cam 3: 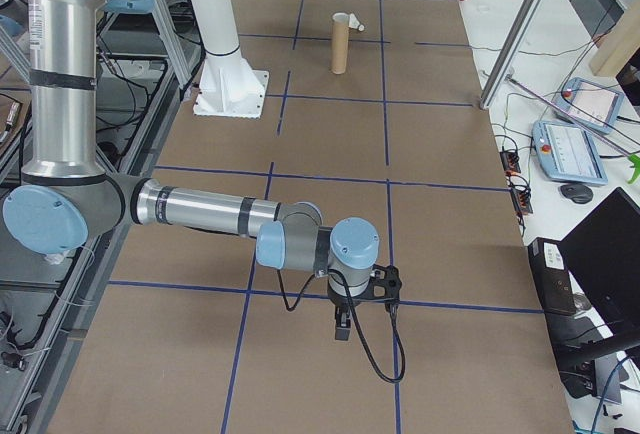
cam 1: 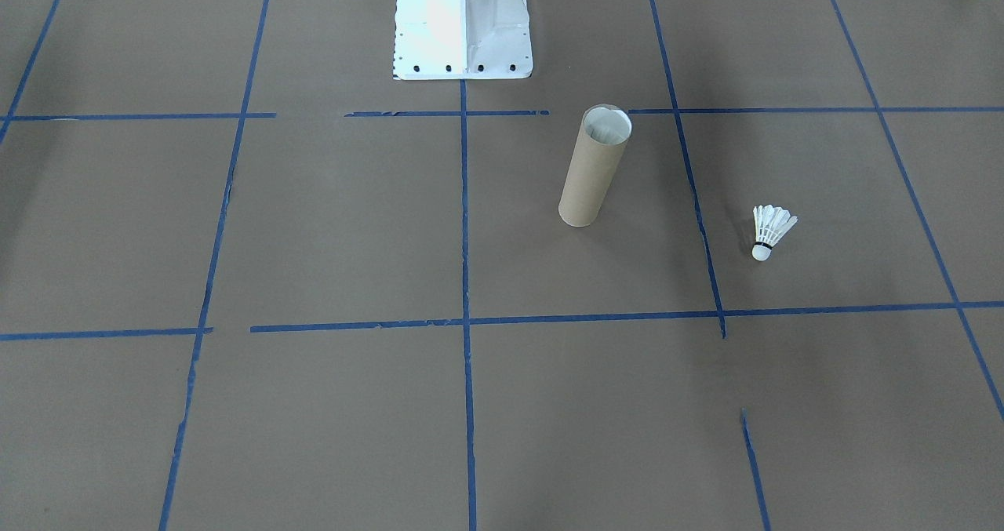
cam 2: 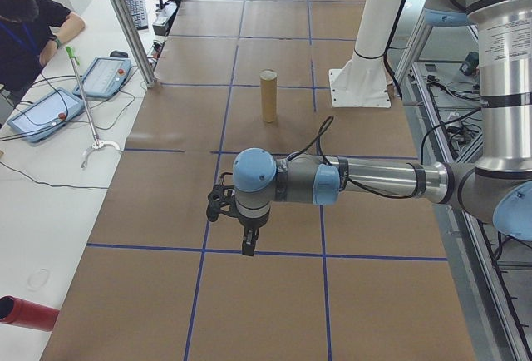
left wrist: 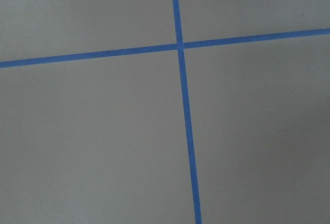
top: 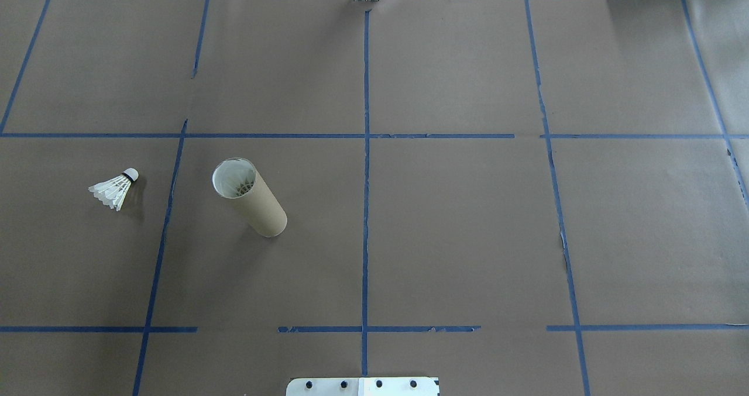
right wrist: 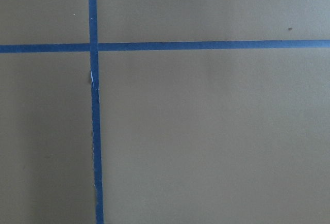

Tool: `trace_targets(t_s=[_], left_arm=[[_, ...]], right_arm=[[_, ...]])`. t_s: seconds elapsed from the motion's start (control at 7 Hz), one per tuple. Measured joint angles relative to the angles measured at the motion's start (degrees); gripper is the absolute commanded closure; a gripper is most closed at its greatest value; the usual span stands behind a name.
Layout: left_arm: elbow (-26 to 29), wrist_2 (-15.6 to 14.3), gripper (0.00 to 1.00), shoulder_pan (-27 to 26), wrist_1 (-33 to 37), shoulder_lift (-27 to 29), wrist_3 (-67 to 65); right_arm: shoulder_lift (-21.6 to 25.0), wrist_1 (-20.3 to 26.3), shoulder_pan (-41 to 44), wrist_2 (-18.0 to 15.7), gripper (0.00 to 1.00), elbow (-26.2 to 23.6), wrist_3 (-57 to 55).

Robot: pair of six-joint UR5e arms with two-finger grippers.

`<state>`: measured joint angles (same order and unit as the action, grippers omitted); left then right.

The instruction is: Collect badminton balls into bucket

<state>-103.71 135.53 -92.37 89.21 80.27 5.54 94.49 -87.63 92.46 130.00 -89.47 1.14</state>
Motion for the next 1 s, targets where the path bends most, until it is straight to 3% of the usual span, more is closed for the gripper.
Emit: trace_targets(t_s=[0.57,1.0], left_arm=[[-0.1,0.0,0.00,0.0,0.3,0.7,-0.1],[0.7,0.0,0.00,0.0,1.0,7.9,-0.7]], right_arm=[[0.1,0.0,0.0,0.0,0.00,0.0,0.0],[0.0,0.0,0.0,0.0,0.00,0.0,0.0]])
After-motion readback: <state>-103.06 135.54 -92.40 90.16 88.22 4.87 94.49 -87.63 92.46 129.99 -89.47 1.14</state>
